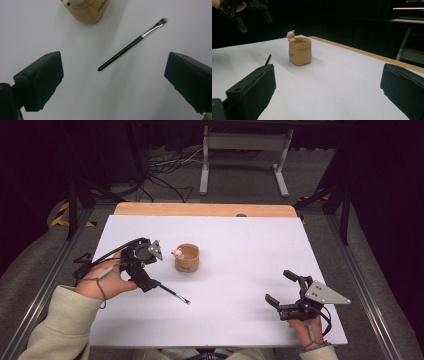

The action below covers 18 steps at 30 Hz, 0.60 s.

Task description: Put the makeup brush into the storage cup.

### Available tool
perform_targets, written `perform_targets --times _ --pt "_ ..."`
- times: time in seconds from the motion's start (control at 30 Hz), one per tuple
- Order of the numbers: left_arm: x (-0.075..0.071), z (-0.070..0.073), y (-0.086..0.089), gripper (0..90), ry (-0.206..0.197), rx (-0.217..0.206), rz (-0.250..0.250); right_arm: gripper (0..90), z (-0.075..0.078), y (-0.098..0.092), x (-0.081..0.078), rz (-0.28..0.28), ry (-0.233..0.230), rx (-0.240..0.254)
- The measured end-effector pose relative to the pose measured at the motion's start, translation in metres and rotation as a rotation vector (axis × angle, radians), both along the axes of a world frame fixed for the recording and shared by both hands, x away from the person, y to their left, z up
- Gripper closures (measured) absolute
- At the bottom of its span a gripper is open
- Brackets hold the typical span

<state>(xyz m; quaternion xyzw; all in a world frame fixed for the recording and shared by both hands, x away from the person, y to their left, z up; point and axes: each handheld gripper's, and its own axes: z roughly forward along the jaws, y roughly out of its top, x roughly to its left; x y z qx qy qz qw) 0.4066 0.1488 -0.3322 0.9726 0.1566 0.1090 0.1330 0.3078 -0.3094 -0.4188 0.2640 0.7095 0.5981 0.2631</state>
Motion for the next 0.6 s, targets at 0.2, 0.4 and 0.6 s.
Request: perform_targets --times 0.2,0.4,0.6 --pt "0.002 0.000 -0.006 2.5 0.013 0.033 -0.043 0.6 0.000 0.000 0.000 0.004 0.002 -0.002" --pt "0.002 0.006 -0.006 3.5 -0.022 -0.015 -0.080 0.6 -0.001 -0.001 0.000 0.006 0.007 0.002" --pt "0.002 0.000 -0.012 3.8 -0.043 -0.019 -0.106 0.6 0.000 -0.001 -0.001 0.004 0.006 0.006"
